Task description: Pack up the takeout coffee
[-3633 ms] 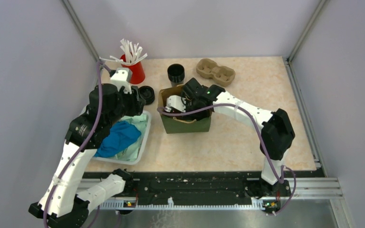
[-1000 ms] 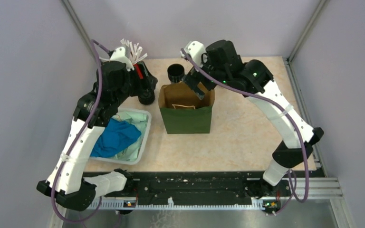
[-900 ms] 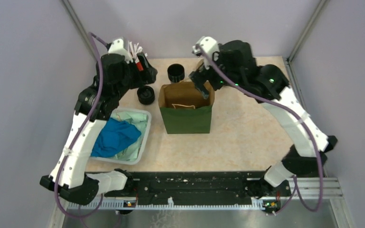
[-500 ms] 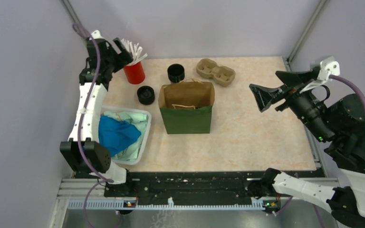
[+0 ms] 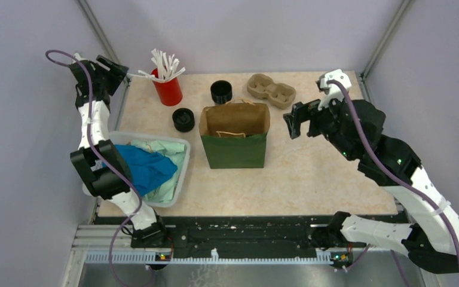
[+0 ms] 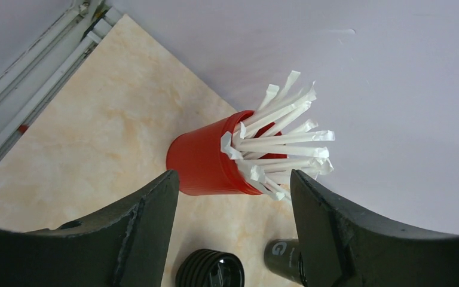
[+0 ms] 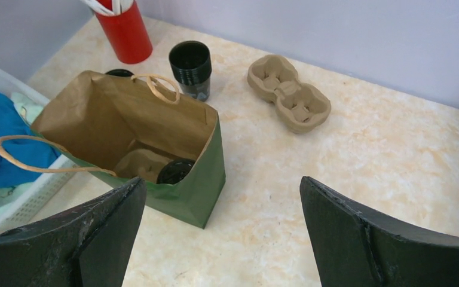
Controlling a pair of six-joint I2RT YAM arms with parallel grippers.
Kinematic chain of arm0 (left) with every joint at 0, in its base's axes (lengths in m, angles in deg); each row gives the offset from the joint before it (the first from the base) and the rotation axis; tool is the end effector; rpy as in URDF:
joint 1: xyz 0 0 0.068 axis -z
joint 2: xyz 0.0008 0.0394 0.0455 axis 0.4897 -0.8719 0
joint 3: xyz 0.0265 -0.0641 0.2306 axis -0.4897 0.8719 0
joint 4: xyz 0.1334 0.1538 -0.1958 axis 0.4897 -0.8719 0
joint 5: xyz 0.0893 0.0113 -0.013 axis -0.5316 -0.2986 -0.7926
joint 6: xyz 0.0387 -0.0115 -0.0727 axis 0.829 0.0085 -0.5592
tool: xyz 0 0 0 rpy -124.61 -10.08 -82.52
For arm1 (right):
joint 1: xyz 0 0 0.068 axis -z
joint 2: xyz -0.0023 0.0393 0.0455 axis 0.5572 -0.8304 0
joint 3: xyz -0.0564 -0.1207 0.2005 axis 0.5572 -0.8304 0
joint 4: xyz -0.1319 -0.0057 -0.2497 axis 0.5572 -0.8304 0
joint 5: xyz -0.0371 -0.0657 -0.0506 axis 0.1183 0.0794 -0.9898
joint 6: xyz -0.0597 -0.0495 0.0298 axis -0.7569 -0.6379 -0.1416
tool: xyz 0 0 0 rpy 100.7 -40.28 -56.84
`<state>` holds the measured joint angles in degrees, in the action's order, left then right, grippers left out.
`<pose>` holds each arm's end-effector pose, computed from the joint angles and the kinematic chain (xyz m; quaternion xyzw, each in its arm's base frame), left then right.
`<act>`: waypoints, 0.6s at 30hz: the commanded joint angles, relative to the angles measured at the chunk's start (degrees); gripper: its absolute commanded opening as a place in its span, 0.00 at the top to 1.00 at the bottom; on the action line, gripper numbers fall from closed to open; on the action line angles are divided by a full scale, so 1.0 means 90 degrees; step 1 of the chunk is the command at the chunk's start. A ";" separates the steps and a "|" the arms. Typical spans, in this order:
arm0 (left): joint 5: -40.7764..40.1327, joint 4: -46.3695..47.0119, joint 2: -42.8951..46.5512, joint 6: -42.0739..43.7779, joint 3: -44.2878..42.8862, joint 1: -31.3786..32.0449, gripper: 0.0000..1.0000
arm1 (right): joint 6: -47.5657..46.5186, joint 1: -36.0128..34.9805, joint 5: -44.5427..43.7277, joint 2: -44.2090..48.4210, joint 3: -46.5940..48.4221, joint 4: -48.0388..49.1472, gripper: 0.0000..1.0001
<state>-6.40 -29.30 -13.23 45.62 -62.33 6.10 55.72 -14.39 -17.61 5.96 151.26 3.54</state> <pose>0.4448 0.1675 0.3128 -0.3412 0.7276 -0.2014 0.5600 0.1710 0.1476 0.4608 -0.1525 0.7513 0.1397 0.6267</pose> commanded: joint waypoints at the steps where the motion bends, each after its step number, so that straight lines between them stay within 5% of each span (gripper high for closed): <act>1: 0.0283 0.0906 -0.0138 -0.0442 -0.0214 0.0005 0.26 | -0.0293 -0.0017 -0.0107 -0.0228 0.0480 0.0058 0.01; 18: 0.0615 0.1576 -0.1198 -0.0929 -0.0628 0.0000 0.57 | -0.0585 -0.0020 -0.0123 -0.0795 0.0640 0.0457 0.01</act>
<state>-2.07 -20.12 -23.06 38.04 -64.48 6.16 51.13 -14.39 -17.99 -0.90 154.91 5.07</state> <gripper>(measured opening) 0.455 0.985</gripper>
